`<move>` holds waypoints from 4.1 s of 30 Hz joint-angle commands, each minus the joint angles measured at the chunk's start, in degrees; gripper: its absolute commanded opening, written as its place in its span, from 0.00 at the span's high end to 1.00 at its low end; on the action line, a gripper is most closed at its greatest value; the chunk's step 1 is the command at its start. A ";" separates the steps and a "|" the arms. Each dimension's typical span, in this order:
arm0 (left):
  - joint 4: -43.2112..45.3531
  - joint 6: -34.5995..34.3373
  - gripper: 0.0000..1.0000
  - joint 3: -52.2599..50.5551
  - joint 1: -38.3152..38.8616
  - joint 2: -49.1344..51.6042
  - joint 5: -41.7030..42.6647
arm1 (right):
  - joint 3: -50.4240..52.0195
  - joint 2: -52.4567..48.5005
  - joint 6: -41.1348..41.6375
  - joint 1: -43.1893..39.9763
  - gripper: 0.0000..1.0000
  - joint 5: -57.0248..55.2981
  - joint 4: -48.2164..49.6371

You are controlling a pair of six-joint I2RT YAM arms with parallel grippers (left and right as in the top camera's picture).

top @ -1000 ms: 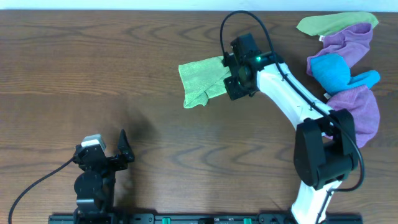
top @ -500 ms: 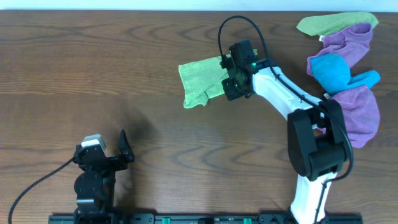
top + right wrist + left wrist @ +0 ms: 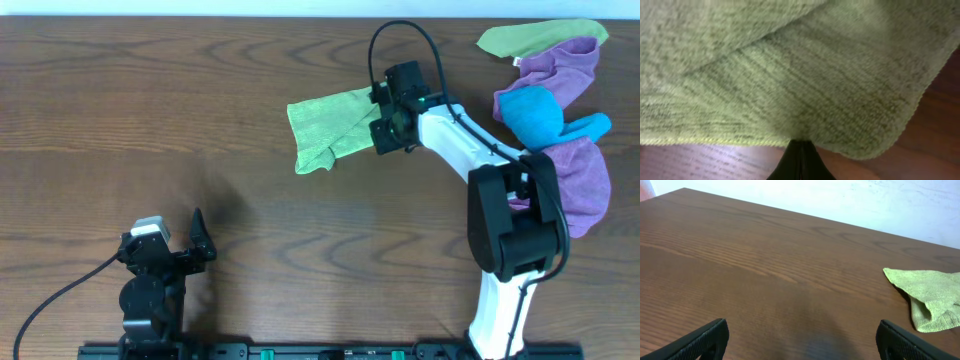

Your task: Fold the cloth

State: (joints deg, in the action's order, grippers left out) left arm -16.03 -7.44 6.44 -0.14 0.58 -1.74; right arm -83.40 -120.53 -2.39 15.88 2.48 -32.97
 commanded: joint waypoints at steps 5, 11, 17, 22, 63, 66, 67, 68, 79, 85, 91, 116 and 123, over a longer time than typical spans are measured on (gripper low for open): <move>-0.31 0.85 0.05 -1.46 0.17 -0.31 -0.17 | 0.37 -1.77 -0.92 -0.81 0.99 -0.55 1.99; -0.31 0.85 0.05 -1.46 0.17 -0.31 -0.17 | 0.37 -1.77 -0.87 -0.81 0.99 -0.55 4.48; -0.31 0.85 0.05 -1.46 0.17 -0.31 -0.15 | 0.37 -2.25 -0.90 -0.81 0.99 -0.55 4.50; -0.31 0.85 0.05 -1.46 0.17 -0.31 -0.17 | 0.37 -4.42 -0.87 -0.81 0.99 -0.48 2.89; -0.31 0.85 0.05 -1.44 0.17 -0.31 -0.17 | -0.76 -0.02 -0.35 5.79 0.65 -9.79 -14.08; -0.31 0.85 0.05 -1.44 0.17 -0.31 -0.17 | -0.76 -0.02 -0.74 5.73 0.40 -9.79 -11.87; -0.31 0.85 0.05 -1.46 0.17 -0.31 -0.17 | -0.76 -0.02 -0.74 5.73 0.36 -9.79 -11.37; -0.31 0.85 0.05 -1.46 0.17 -0.31 -0.17 | -0.76 -0.02 -0.96 5.75 0.28 -9.79 -10.71; -0.31 0.85 0.05 -1.46 0.17 -0.31 -0.17 | -1.55 0.42 -3.37 5.79 0.01 -9.75 -7.89; -0.31 0.85 0.05 -1.44 0.17 -0.31 -0.17 | -5.84 5.84 -2.80 5.51 0.01 -10.08 -13.99; -0.31 0.85 0.05 -1.46 0.17 -0.31 -0.17 | -6.93 13.86 -2.80 5.20 0.02 -9.35 -19.17; -0.31 0.85 0.05 -1.46 0.17 -0.31 -0.17 | 13.79 13.35 -1.09 5.40 0.99 4.66 -2.01; -0.31 0.85 0.05 -1.46 0.17 -0.31 -0.15 | 13.79 9.01 -1.09 4.55 0.99 1.70 -0.50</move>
State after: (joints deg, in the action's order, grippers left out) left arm -16.03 -7.44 6.44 -0.14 0.58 -1.74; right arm -70.22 -110.00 -4.36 21.43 5.80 -33.69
